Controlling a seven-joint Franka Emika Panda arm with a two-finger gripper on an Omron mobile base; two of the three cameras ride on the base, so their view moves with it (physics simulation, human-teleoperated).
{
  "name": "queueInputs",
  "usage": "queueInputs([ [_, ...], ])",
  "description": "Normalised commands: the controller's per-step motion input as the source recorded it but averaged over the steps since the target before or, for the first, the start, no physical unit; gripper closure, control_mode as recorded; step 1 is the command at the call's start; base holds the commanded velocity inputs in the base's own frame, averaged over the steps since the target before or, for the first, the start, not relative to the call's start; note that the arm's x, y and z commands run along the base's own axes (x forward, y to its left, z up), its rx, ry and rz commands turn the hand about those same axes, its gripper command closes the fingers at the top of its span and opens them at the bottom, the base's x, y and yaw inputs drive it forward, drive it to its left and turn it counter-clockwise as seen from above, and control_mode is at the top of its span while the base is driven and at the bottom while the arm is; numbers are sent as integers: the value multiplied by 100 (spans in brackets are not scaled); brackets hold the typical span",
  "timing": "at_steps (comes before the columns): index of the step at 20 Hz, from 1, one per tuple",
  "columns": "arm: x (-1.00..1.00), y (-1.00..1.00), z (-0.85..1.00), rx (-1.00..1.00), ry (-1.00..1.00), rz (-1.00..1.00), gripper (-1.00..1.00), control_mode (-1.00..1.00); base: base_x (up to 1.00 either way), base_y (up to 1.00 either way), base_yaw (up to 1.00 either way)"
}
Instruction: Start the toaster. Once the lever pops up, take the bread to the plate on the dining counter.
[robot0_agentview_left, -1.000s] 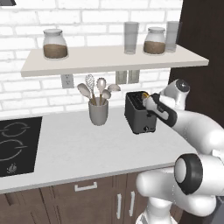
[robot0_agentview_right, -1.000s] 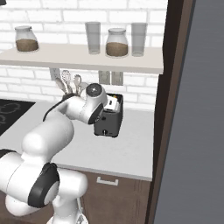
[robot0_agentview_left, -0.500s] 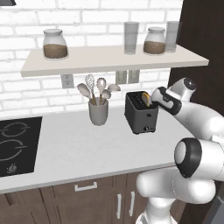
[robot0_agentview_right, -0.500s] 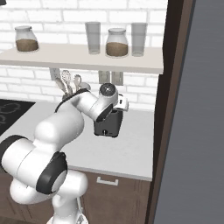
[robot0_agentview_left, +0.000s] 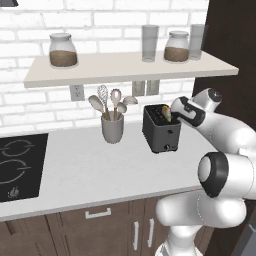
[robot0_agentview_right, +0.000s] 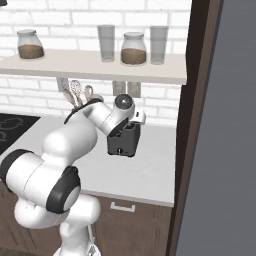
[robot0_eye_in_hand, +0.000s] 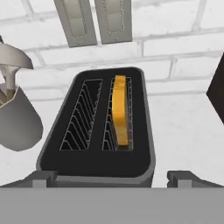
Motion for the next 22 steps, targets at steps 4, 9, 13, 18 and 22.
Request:
queueInputs([
  [4, 0, 18, -13, 0, -8, 0, -100, -100, 0, 0, 0],
  [9, 10, 14, -21, 0, -7, 0, -100, -100, 0, 0, 0],
  [13, 49, -5, 0, 0, 0, 0, -100, -100, 0, 0, 0],
  [18, 40, -15, 0, 0, 0, 0, -100, -100, 0, 0, 0],
  [22, 18, -10, -9, 0, 0, 0, -100, -100, 0, 0, 0],
])
